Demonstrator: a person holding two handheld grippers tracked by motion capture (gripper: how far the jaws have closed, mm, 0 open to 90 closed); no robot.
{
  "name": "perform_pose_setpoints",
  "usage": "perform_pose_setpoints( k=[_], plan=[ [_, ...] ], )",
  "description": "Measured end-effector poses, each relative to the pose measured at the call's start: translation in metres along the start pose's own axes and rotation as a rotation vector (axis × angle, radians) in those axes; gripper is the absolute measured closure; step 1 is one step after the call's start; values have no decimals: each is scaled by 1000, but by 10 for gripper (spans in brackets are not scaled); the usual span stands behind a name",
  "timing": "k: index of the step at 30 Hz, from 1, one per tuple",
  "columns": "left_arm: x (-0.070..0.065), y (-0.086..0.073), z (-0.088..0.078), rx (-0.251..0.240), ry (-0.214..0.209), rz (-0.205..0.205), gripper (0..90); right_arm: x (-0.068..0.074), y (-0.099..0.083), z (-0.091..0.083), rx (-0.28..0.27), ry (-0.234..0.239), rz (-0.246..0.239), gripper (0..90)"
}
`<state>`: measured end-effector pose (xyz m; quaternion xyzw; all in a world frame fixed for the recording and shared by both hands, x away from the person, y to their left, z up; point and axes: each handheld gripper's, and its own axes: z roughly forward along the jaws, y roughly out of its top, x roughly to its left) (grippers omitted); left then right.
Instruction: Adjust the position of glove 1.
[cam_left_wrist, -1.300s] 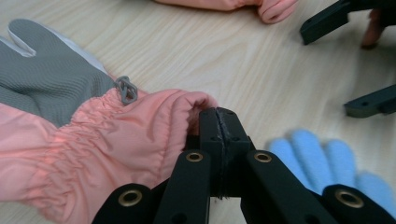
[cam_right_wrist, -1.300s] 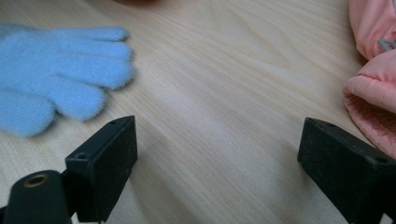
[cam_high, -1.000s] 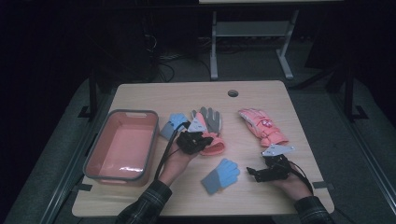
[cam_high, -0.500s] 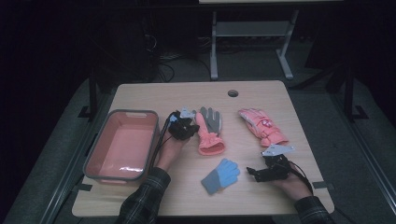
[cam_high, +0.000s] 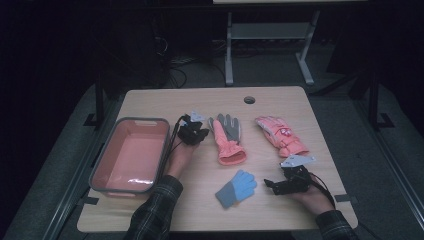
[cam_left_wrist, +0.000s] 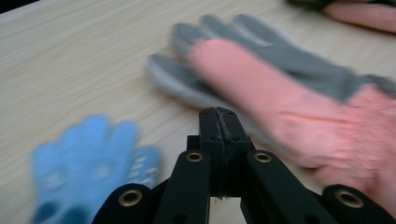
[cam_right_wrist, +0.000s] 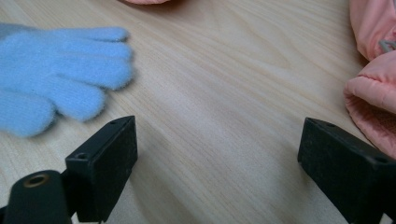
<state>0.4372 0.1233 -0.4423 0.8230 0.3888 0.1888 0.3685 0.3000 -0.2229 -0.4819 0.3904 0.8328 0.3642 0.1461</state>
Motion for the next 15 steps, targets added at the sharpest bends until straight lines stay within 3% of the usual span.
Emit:
perform_pose_setpoints(
  k=[7,15],
  plan=[
    [8,-5,10,38,110,-19,894,0,0,0,0,0,-1,113],
    [17,-10,21,71,149,-54,894,0,0,0,0,1,-1,113]
  ],
)
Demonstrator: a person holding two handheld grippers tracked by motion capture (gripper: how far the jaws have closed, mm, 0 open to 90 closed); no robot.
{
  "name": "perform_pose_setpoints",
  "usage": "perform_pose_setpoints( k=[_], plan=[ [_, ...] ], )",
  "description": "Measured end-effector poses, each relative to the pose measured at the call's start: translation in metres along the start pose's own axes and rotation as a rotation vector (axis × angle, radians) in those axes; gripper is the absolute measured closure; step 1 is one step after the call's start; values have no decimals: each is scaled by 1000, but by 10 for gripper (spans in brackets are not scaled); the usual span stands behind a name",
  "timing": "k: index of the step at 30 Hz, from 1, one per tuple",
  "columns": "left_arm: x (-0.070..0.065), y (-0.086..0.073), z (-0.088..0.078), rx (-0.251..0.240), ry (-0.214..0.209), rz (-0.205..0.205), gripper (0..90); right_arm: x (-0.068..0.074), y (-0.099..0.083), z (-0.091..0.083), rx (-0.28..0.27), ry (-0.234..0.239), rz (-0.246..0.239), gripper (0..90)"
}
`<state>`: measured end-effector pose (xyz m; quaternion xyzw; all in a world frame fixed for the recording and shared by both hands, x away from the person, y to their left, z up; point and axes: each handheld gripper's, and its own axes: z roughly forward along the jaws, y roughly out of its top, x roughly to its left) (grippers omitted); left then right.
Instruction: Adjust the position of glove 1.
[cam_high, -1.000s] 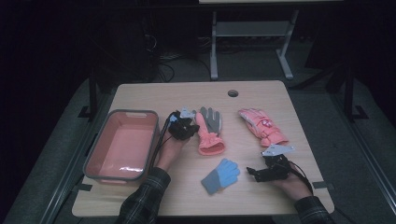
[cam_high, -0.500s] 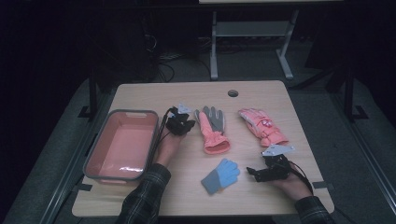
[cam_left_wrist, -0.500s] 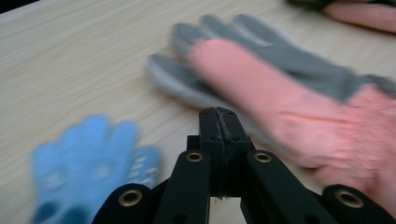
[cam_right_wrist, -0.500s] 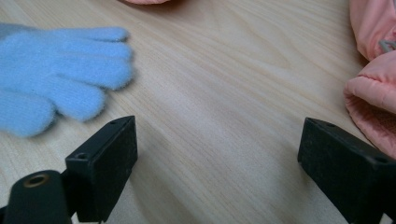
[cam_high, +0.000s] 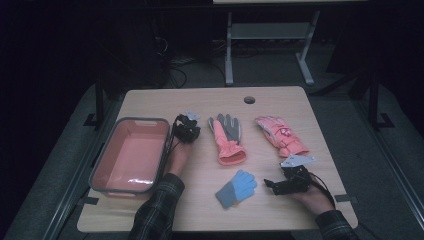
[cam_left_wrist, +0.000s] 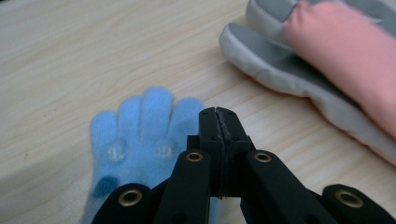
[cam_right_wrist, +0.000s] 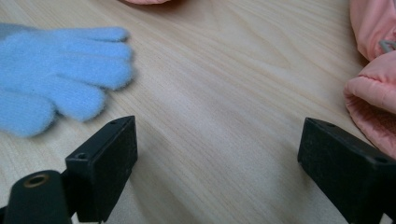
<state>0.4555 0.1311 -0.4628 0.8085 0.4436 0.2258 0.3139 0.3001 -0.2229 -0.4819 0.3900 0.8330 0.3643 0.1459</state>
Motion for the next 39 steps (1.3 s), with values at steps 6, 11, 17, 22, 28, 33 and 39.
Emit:
perform_pose_setpoints(
  k=[6,11,17,22,28,33,39],
  plan=[
    [-1,-1,4,15,-37,-11,895,0,0,0,1,1,-2,113],
    [-13,0,4,13,-85,7,895,0,0,0,0,2,-4,113],
    [-33,3,5,1,-148,34,895,0,0,0,0,2,-4,113],
    [-40,5,4,-3,-173,46,895,0,0,0,0,2,-4,113],
    [-26,7,-15,-36,-134,35,895,0,0,0,0,2,-4,113],
    [-13,-3,-21,-22,-84,22,894,0,0,0,0,1,-4,113],
    [-14,-20,-18,15,-105,-3,895,0,0,0,0,1,-4,113]
  ],
)
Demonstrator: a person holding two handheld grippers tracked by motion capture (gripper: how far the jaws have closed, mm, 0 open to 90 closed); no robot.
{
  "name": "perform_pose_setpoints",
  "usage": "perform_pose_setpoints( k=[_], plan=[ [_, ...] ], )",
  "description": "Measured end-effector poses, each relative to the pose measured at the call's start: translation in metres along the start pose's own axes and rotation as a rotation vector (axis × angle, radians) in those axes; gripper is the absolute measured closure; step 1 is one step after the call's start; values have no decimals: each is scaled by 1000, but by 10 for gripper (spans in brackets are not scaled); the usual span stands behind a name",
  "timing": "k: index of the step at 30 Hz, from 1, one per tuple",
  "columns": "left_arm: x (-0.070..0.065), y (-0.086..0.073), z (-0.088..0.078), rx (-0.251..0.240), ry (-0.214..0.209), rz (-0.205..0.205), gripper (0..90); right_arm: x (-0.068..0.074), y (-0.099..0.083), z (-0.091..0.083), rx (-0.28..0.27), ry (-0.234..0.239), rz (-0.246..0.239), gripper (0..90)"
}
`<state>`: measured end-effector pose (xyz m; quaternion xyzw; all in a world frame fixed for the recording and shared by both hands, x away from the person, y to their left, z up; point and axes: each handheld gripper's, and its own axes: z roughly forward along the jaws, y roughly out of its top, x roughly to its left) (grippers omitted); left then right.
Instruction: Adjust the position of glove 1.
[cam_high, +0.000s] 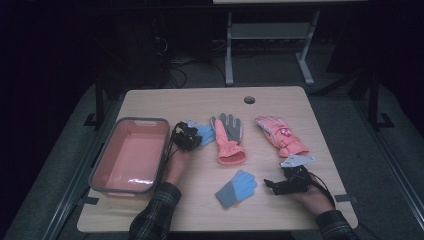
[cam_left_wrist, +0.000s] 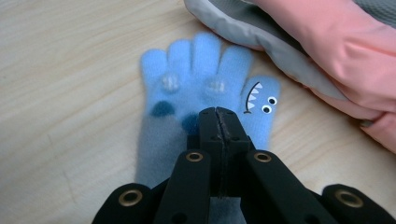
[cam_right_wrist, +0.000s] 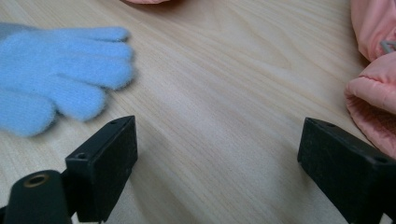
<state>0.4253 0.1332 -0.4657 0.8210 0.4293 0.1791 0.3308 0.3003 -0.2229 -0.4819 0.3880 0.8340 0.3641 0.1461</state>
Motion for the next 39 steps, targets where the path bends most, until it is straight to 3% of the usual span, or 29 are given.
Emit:
perform_pose_setpoints(
  k=[10,15,21,27,32,39],
  plan=[
    [-17,-11,-18,53,-37,23,895,0,0,0,-1,0,0,113],
    [-31,-22,-30,54,-71,30,895,0,0,0,0,0,0,113],
    [-46,-35,-45,70,-125,65,895,0,0,0,0,0,0,114],
    [-55,-47,-60,63,-176,82,893,0,0,0,1,0,-1,113],
    [-52,-43,-71,9,-145,123,786,0,0,0,1,-1,0,113],
    [-53,-37,-65,11,-73,164,628,0,0,0,1,-1,0,114]
  ],
)
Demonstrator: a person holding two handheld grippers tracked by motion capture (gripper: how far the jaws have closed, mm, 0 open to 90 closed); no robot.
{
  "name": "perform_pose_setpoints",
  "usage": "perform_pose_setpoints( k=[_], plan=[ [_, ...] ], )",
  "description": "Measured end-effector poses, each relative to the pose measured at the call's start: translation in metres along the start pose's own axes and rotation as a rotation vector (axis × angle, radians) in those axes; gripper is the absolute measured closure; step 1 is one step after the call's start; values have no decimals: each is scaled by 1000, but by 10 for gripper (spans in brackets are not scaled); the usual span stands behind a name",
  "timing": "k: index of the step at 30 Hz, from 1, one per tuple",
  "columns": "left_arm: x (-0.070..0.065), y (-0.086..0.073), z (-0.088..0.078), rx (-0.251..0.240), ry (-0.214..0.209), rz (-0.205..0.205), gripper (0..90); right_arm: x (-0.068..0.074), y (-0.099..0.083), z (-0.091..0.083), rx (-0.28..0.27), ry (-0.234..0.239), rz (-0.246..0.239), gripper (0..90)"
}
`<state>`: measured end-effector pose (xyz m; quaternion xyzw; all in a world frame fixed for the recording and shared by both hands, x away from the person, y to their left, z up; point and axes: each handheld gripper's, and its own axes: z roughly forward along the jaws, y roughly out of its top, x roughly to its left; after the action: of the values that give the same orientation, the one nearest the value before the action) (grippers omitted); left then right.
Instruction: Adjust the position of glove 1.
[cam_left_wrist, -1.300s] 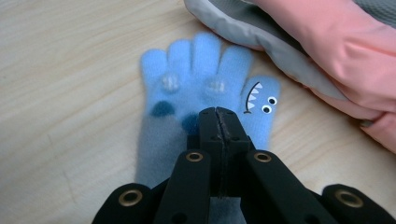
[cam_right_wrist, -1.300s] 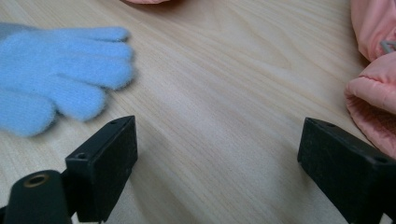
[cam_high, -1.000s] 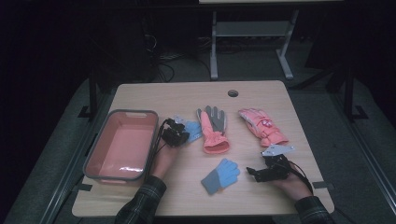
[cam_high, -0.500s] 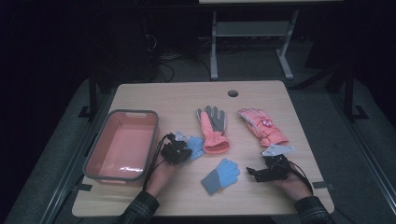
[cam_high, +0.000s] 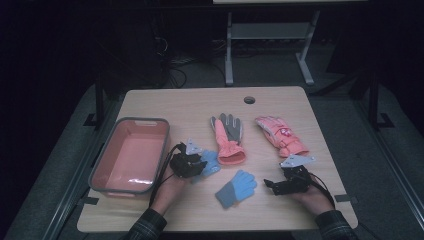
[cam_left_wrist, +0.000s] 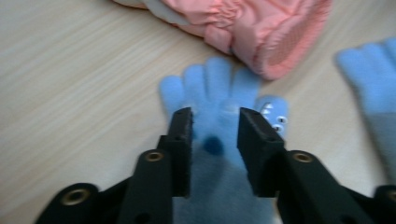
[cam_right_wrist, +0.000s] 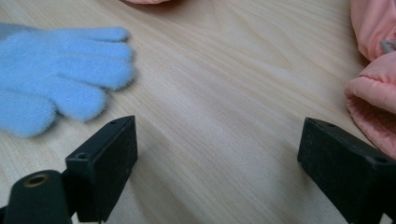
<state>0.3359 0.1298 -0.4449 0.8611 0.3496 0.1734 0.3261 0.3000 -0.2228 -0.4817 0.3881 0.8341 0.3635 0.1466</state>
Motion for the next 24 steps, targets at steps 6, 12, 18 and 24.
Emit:
perform_pose_setpoints(
  k=[6,12,18,24],
  plan=[
    [2,-4,13,54,14,-8,564,0,0,0,0,0,1,114],
    [2,-6,15,60,-28,-20,718,0,0,0,0,0,1,114],
    [1,-3,13,83,-44,-24,822,0,0,0,0,0,0,115],
    [0,2,-1,41,-82,-66,836,0,0,0,-1,-1,-2,115]
  ],
)
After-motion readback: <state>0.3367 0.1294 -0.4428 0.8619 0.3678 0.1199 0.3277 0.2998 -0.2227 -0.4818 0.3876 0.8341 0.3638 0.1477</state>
